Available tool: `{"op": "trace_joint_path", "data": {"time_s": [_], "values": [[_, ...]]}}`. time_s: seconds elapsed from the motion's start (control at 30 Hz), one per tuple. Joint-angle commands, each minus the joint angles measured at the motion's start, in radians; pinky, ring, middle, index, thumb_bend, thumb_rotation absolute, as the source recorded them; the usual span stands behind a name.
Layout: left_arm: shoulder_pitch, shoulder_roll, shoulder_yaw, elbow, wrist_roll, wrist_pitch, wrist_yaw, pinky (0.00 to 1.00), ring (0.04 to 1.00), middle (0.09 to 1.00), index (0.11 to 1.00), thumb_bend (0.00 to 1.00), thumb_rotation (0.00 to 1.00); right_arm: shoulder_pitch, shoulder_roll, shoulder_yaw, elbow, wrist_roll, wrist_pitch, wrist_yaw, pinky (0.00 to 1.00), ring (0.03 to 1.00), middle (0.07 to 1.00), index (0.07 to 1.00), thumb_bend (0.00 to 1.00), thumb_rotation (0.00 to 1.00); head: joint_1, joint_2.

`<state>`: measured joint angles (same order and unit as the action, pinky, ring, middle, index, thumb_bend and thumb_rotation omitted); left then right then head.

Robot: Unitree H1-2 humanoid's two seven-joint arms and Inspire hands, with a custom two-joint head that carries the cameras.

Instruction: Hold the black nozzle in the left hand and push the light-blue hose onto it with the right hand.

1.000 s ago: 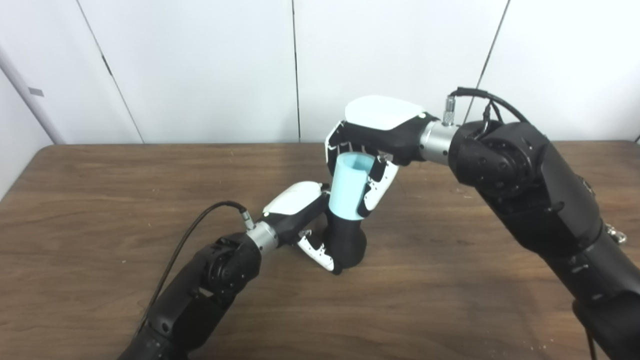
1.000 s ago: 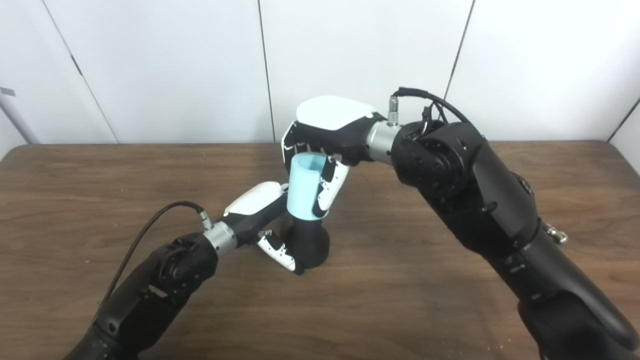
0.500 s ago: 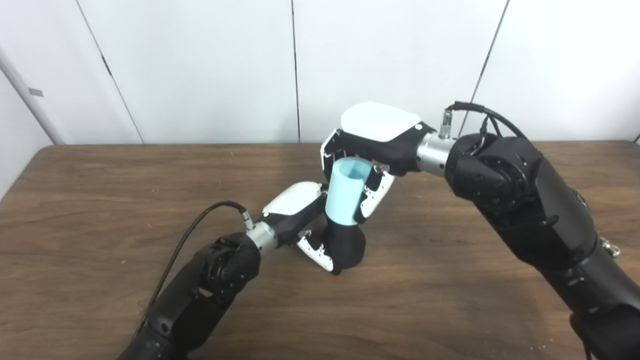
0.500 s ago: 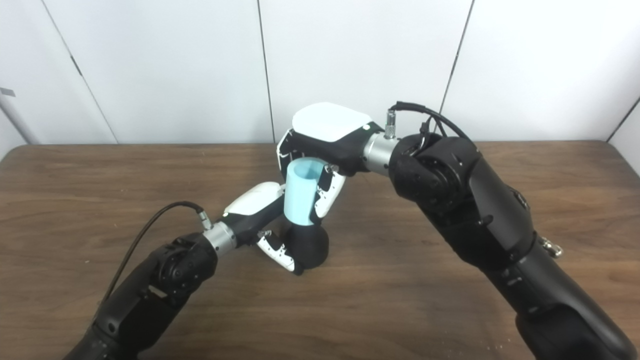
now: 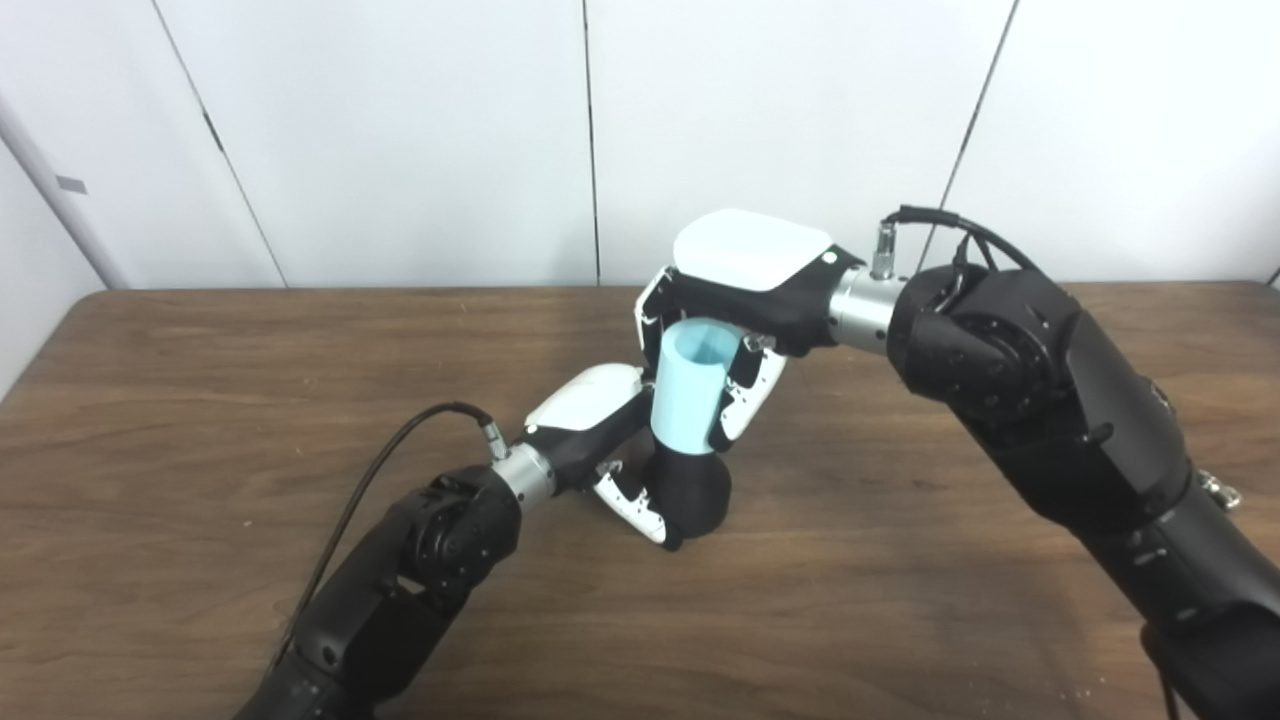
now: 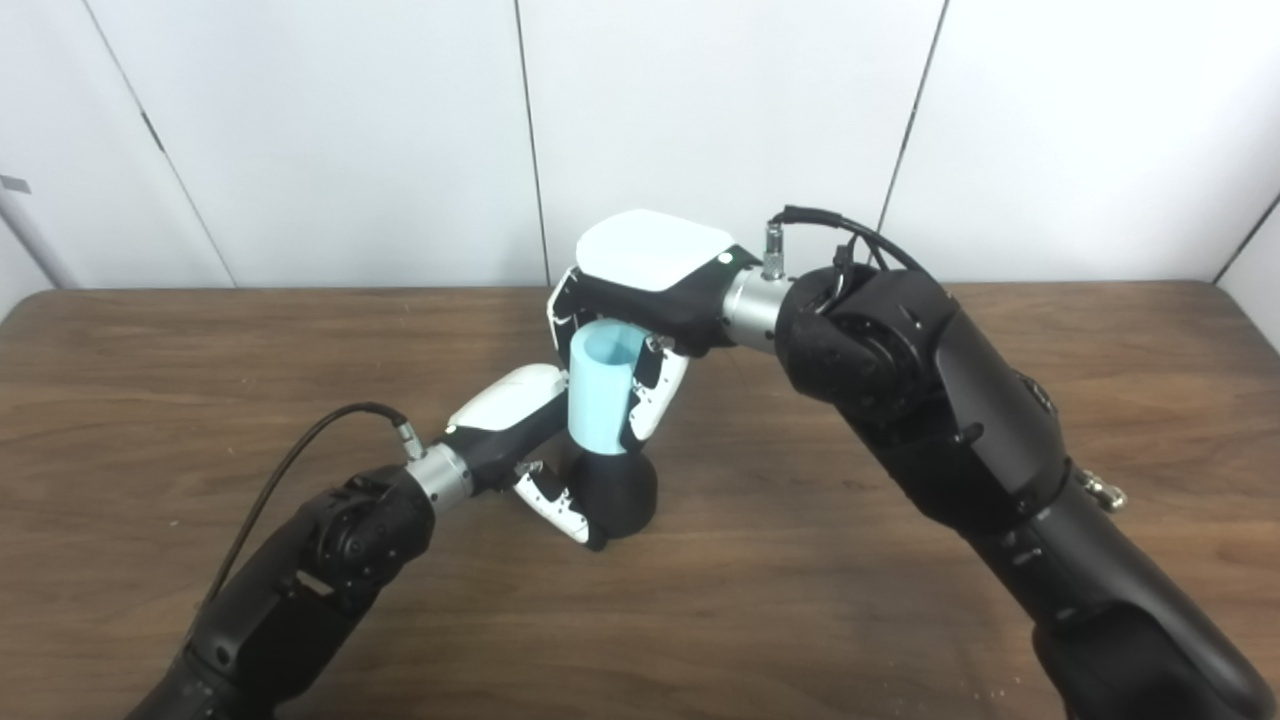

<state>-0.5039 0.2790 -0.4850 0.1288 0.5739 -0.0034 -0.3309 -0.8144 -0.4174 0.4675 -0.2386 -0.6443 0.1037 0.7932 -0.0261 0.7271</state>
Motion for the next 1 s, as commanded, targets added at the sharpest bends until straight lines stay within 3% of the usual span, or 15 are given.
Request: {"op": "trace_joint_path", "data": {"time_s": [0.0,0.97], "values": [[0.016,0.006,-0.028,0.002,0.015,0.022,-0.062,1.0,0.618,0.479,0.486,0.53,0.0,0.001,-0.024,0.031,0.012,-0.003,-0.042,0.039,0.35,0.44,0.509,0.457,0.5,0.0,-0.001,0.001],[0.018,0.012,-0.031,-0.012,0.008,0.028,-0.076,1.0,0.618,0.481,0.485,0.53,0.0,0.061,-0.033,0.108,0.006,-0.102,-0.05,0.067,0.35,0.45,0.491,0.457,0.5,0.0,-0.001,0.008]]}}
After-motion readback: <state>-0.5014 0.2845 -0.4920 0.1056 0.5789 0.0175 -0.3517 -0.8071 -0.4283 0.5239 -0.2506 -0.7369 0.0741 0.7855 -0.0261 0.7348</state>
